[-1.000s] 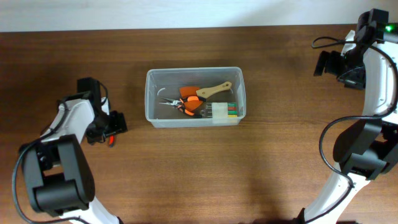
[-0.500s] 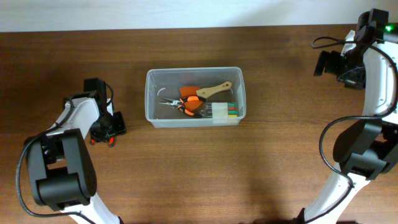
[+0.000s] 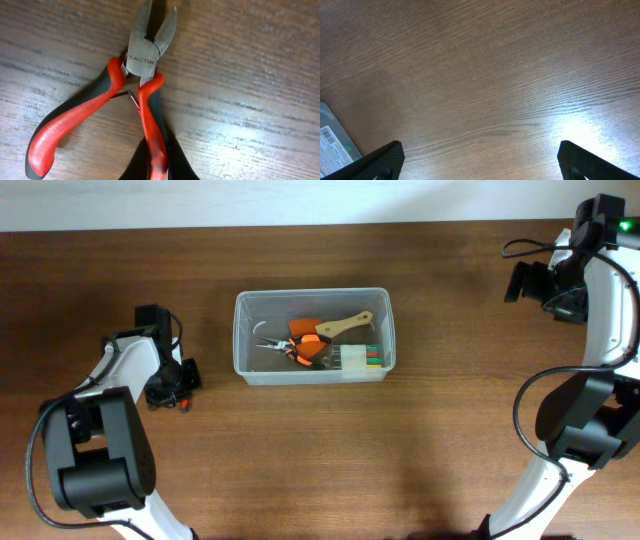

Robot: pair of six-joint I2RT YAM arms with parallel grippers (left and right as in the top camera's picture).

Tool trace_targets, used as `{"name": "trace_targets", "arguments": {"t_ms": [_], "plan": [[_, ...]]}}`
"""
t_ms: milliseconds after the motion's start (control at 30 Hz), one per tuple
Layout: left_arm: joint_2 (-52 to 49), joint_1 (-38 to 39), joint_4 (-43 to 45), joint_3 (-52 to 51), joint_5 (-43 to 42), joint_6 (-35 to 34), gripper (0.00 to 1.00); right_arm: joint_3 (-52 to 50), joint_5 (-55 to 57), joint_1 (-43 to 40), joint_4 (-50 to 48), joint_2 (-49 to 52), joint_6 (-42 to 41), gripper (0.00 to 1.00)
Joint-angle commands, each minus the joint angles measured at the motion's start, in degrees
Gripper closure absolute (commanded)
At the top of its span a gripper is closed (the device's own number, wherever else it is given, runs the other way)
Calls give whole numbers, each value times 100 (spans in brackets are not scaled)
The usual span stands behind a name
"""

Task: Pack container
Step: 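Move the left gripper down onto the red-handled pliers and grasp, then carry the red pliers into the container and release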

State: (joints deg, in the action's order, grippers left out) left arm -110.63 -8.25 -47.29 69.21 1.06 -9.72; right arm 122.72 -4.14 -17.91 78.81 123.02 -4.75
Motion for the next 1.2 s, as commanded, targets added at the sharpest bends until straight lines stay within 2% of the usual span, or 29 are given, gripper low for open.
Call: {"name": "trace_targets", "arguments": {"t_ms": [0, 200, 300, 433, 500, 567, 800, 900, 1167], "plan": [[-212, -4, -254, 566, 35, 107, 98, -28, -37, 28, -17, 15, -68, 2], [-208, 190, -1764, 2752, 22, 876, 98, -28, -35, 26, -20, 15, -68, 2], [-208, 533, -2282, 3974, 20, 1576, 98, -28, -35, 26, -20, 15, -68, 2], [-208, 1204, -2391, 4996, 20, 2802, 98, -28, -35, 26, -20, 15, -68, 2], [-208, 1692, -2271, 5108, 17, 3620, 98, -28, -35, 26, -20, 15, -68, 1], [-273, 2011, -2260, 5069, 17, 4146, 98, -28, -35, 26, -20, 15, -68, 2], [-859, 2769, -2350, 4918, 17, 5460, 98, -28, -35, 26, -20, 15, -68, 1], [-1226, 2927, -2533, 4916, 17, 5772, 98, -28, -35, 26, -20, 15, -68, 2], [-1978, 2994, -3414, 4916, 13, 5783, 98, -28, -35, 26, -20, 15, -68, 2]]}}
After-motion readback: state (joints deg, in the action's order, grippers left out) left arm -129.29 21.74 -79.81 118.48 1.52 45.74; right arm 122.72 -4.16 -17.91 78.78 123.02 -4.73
